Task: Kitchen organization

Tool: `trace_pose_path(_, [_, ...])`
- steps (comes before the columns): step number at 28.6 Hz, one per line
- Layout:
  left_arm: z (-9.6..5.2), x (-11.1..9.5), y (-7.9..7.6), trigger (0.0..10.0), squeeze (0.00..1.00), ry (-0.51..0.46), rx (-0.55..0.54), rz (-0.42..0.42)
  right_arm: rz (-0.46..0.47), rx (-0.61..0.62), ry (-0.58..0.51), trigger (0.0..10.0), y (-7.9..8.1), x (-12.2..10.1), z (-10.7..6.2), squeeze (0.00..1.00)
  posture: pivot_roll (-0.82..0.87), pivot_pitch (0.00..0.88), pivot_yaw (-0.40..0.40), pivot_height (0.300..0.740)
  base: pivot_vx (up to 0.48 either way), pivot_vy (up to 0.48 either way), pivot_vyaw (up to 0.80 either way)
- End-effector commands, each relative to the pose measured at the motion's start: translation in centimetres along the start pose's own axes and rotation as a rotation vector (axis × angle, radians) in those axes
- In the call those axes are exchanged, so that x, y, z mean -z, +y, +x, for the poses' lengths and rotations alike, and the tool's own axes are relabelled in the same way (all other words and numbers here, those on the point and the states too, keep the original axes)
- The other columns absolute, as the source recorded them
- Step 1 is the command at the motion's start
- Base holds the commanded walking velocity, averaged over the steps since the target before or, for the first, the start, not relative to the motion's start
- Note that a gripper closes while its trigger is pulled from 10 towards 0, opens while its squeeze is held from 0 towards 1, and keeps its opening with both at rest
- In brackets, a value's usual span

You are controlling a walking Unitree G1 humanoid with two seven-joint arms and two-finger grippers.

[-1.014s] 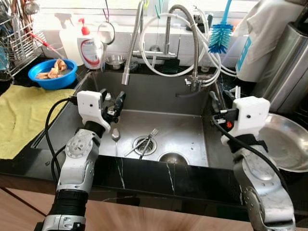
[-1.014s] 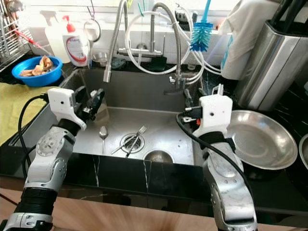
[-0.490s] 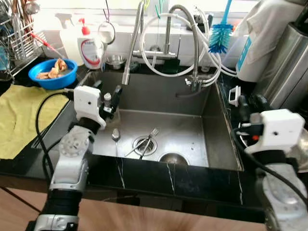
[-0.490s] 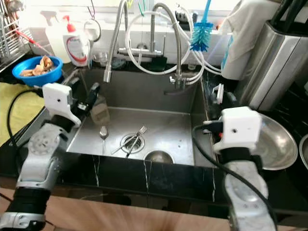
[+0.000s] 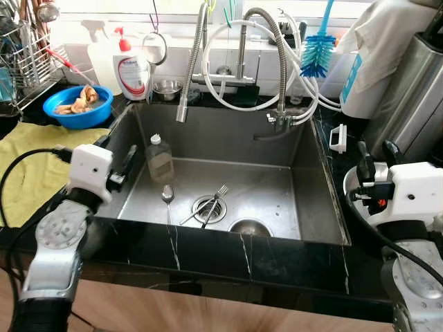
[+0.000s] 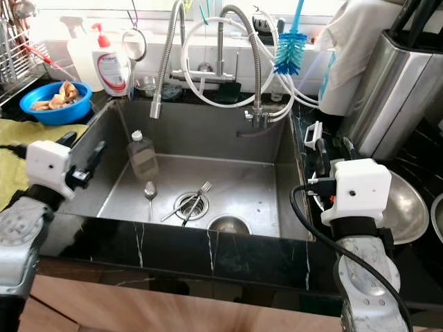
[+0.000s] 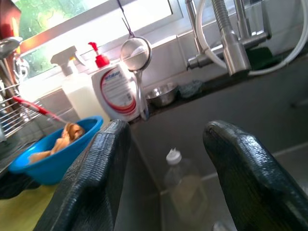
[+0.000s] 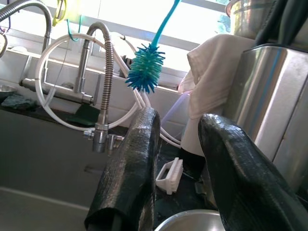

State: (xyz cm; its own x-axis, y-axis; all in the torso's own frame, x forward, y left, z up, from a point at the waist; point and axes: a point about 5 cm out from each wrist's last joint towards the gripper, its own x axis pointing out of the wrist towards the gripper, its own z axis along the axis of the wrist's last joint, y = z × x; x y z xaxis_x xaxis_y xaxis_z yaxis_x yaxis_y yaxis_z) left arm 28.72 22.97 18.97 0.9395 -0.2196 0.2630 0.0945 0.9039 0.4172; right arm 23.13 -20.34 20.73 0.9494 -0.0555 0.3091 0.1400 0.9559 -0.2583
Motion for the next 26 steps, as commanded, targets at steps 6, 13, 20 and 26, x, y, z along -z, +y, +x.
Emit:
trace_pose_path(6, [-1.9,-0.5,1.8,10.0,0.0,0.023,-0.034,0.06,-0.009,-0.004,0.008,10.0,-0.7,0.2,-0.3,0.0,-0.04,0.0,0.017,0.74,0.0,0.0,0.0])
trace_pose_path(13, [-3.9,0.3,1.8,10.0,0.0,0.081,-0.079,0.076,-0.008,0.008,0.046,10.0,-0.9,0.4,-1.2,0.0,-0.04,0.0,0.013,0.74,0.0,0.0,0.0])
trace_pose_path(20, [-4.0,0.4,2.5,10.0,0.0,0.083,-0.134,0.073,-0.012,0.039,0.097,10.0,-1.4,0.9,-2.5,0.0,-0.03,0.0,0.018,0.74,0.0,0.0,0.0])
trace_pose_path(26, [-3.7,0.3,1.9,10.0,0.0,0.076,-0.125,0.051,-0.015,0.066,0.129,10.0,-1.9,1.2,-3.1,0.0,-0.05,0.0,0.023,0.74,0.0,0.0,0.0])
